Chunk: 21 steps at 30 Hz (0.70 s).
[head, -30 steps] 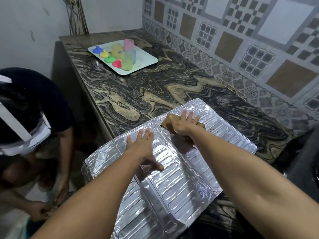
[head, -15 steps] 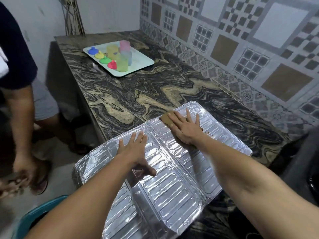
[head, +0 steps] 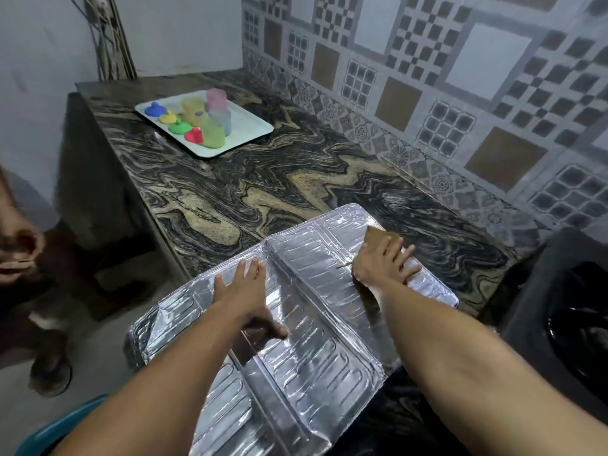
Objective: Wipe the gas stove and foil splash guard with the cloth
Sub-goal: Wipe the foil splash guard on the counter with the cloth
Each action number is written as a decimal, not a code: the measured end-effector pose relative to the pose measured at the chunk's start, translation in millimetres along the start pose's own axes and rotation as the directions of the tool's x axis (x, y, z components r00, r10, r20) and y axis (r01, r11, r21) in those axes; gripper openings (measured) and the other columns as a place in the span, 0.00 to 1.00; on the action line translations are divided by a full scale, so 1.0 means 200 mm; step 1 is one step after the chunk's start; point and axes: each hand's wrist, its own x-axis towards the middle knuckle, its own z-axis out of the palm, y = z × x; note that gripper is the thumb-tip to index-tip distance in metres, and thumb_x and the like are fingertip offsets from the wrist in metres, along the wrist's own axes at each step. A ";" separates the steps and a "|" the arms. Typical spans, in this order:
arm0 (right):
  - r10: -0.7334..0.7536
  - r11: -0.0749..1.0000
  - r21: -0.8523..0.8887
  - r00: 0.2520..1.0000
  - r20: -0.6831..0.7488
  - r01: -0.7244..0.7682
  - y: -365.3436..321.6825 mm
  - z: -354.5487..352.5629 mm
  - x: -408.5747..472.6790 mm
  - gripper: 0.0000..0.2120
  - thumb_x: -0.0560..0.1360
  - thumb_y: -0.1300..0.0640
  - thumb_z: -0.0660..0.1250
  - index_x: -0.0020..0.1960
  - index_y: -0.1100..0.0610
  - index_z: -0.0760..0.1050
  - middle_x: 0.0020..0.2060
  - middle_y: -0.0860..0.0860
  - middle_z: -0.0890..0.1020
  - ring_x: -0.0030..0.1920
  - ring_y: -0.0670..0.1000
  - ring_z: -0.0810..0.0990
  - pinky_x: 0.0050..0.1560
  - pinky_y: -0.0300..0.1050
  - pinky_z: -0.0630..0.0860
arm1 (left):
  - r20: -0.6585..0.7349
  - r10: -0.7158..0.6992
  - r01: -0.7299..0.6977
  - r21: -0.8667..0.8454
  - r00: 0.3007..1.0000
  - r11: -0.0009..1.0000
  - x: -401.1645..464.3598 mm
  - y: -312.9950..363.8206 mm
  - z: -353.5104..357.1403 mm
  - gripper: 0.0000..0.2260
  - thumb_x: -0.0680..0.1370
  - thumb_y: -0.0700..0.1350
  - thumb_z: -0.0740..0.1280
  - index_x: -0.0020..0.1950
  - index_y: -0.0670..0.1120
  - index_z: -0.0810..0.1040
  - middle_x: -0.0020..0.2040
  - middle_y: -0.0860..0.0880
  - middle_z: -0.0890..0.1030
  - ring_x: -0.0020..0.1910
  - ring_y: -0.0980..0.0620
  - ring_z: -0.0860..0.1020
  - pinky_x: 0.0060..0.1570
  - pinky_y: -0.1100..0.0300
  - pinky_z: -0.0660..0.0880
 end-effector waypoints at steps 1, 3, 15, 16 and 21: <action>0.005 1.000 -0.004 1.000 0.001 -0.005 0.00 0.00 -0.01 0.32 0.81 0.42 0.41 0.79 0.57 0.40 0.78 0.57 0.40 0.76 0.62 0.34 0.70 0.70 0.34 | -0.001 -0.004 0.004 0.002 1.000 1.000 0.00 0.00 0.00 0.67 0.57 0.72 0.73 0.78 0.45 0.36 0.78 0.48 0.35 0.77 0.45 0.36 0.72 0.35 0.41; 0.030 0.998 -0.047 1.000 -0.007 -0.030 0.02 -0.02 -0.04 0.32 0.81 0.43 0.43 0.79 0.58 0.42 0.79 0.57 0.43 0.77 0.62 0.37 0.71 0.71 0.38 | 0.005 0.002 -0.002 0.016 1.000 1.000 0.01 0.00 0.01 0.67 0.56 0.72 0.73 0.78 0.45 0.35 0.78 0.48 0.34 0.77 0.44 0.36 0.72 0.34 0.42; 0.047 0.938 0.346 0.991 -0.127 0.000 -0.07 -0.29 -0.11 0.12 0.75 0.60 0.64 0.58 0.60 0.77 0.55 0.60 0.78 0.55 0.62 0.77 0.53 0.51 0.73 | 0.036 0.034 -0.034 -0.002 0.999 0.999 0.01 -0.01 -0.03 0.66 0.57 0.70 0.75 0.79 0.45 0.37 0.79 0.48 0.35 0.77 0.43 0.37 0.72 0.33 0.42; 0.024 0.897 0.441 0.997 -0.072 0.010 -0.11 -0.33 -0.11 0.11 0.75 0.62 0.63 0.54 0.62 0.78 0.49 0.60 0.78 0.49 0.61 0.78 0.49 0.50 0.74 | 0.037 0.033 -0.033 -0.016 0.999 0.999 0.01 -0.01 -0.03 0.66 0.58 0.70 0.75 0.79 0.45 0.37 0.79 0.48 0.35 0.77 0.43 0.36 0.72 0.33 0.42; -0.219 0.700 0.702 0.895 0.389 -0.133 -0.19 -0.40 -0.19 0.09 0.78 0.68 0.57 0.52 0.66 0.76 0.38 0.57 0.74 0.38 0.53 0.74 0.39 0.47 0.77 | 0.038 0.026 -0.024 -0.034 0.999 0.999 0.00 -0.01 -0.02 0.66 0.58 0.69 0.75 0.79 0.45 0.36 0.78 0.48 0.35 0.77 0.44 0.36 0.72 0.33 0.40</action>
